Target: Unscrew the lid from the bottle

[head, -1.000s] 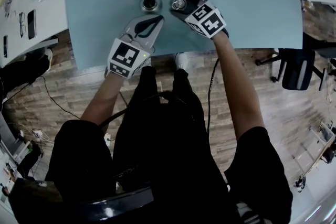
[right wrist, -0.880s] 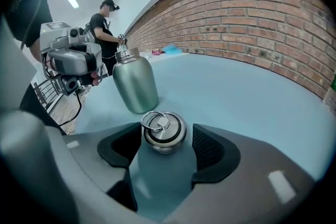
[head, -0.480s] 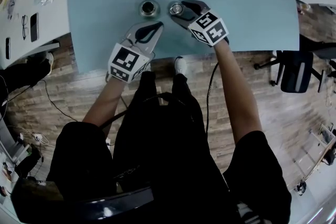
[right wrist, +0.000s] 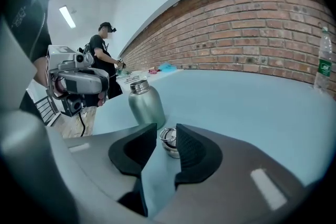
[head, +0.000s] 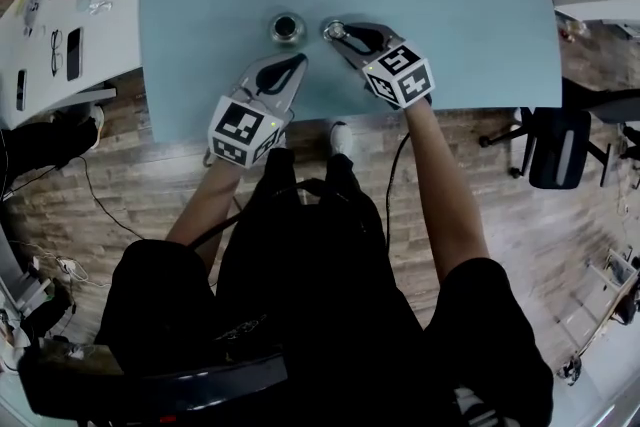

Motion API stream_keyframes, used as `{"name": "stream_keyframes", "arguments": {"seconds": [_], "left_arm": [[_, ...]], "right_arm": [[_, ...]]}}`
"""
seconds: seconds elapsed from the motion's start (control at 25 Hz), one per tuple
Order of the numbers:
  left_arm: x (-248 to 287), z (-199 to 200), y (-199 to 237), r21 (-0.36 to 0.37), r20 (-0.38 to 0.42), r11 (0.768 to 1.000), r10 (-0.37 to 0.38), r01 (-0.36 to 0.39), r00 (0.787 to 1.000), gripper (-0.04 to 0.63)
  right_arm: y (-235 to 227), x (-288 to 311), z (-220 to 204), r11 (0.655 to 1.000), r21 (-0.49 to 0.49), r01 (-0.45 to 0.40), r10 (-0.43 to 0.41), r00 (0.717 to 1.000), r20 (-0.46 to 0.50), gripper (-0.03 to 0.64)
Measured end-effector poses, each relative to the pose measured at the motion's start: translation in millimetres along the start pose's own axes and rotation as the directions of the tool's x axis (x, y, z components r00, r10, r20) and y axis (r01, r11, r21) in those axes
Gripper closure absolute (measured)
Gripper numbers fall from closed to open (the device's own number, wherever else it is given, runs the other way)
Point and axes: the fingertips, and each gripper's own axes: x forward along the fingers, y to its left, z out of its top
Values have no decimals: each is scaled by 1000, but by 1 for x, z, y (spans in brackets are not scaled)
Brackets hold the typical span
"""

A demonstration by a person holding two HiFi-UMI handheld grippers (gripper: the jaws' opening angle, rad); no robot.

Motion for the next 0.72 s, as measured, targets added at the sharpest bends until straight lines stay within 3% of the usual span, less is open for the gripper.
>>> {"name": "stream_keyframes", "arguments": {"seconds": [0.12,0.24,0.72], "left_arm": [[-2,4,0,-17,9,1000,6,-6,1000,597],[-5,9,0,-24,21,1000,15,-14,1000,597],[-15,32,14,-28,72,997,76,-74,995,597]], "right_arm": [[0,-9,8,998,50,32,-35,998,60,548],[6,-13,12,996,85,33,-41,995,87,562],[22,-20,32,997,64,46,-54,990,132,607]]}}
